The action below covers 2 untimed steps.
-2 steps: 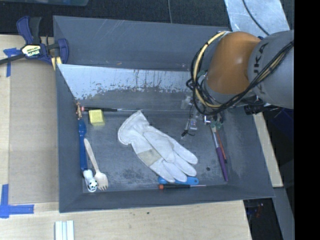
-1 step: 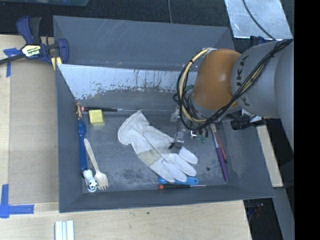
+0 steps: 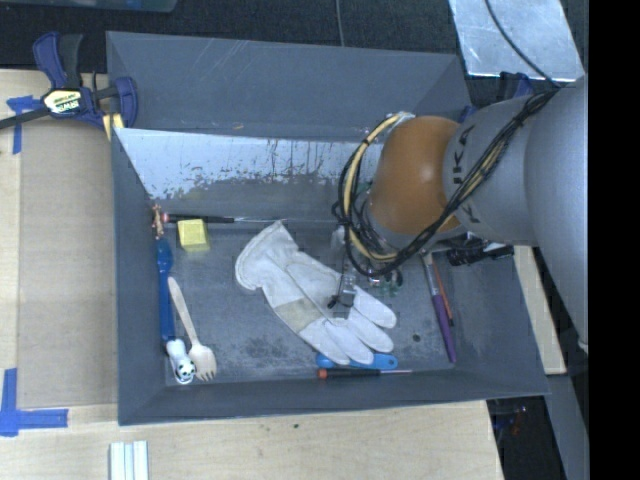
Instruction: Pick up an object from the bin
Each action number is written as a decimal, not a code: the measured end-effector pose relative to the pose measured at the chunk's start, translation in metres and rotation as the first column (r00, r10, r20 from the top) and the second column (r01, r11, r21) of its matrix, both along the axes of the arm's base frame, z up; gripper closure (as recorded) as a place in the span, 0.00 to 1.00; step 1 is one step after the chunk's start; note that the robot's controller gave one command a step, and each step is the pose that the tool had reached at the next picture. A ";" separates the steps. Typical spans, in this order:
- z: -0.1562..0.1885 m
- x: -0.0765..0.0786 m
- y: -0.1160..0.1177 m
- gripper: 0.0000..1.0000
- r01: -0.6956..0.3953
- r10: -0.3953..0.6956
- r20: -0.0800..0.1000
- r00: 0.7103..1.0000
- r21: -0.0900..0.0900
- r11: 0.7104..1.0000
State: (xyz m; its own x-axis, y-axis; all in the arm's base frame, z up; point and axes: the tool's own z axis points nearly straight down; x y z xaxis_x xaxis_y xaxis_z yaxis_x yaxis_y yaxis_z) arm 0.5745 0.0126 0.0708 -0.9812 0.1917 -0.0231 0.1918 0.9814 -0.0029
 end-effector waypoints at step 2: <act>0.002 0.004 -0.026 1.00 0.228 -0.228 -0.005 0.974 0.008 0.974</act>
Offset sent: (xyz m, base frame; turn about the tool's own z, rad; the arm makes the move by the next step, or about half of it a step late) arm 0.0000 0.0000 0.0000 0.0000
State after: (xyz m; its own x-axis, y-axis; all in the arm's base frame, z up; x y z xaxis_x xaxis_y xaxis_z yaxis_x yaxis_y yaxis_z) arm 0.5787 -0.0129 0.0729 -0.9117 0.4104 -0.0170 0.4104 0.9119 0.0045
